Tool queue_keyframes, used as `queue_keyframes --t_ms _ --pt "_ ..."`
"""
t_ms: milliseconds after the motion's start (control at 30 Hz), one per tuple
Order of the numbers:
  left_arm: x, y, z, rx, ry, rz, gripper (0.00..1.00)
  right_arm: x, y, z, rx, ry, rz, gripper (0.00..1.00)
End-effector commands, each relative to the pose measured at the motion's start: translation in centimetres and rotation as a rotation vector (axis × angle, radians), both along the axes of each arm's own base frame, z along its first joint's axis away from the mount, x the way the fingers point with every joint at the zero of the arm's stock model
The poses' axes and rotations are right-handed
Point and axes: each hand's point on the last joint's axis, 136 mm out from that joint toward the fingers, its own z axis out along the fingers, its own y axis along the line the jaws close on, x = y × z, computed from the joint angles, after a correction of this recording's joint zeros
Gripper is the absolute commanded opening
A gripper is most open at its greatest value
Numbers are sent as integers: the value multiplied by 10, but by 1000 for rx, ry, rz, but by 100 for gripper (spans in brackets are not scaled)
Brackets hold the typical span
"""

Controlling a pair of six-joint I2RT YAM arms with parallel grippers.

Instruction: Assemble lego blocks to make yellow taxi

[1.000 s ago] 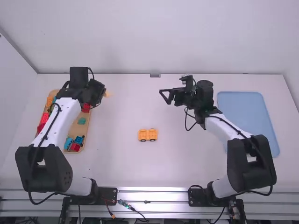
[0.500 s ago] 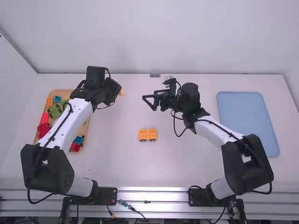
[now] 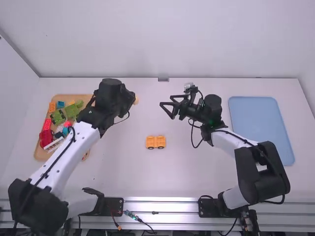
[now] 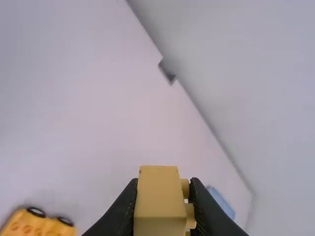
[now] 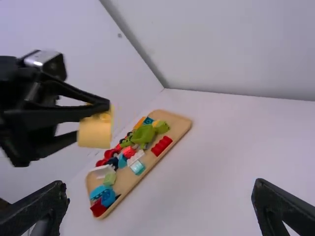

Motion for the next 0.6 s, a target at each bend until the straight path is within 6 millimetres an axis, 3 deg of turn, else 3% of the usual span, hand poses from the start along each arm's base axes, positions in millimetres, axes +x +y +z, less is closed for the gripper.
queue_keyframes --t_ms 0,300,567 --pt "-9 13 2 -7 -41 104 4 -13 11 0 8 -3 69 99" --pt "-8 6 -24 -135 -53 121 7 -39 46 13 13 -115 170 99" --pt "-5 -6 -14 -161 -89 49 7 -45 52 12 1 -143 192 99"
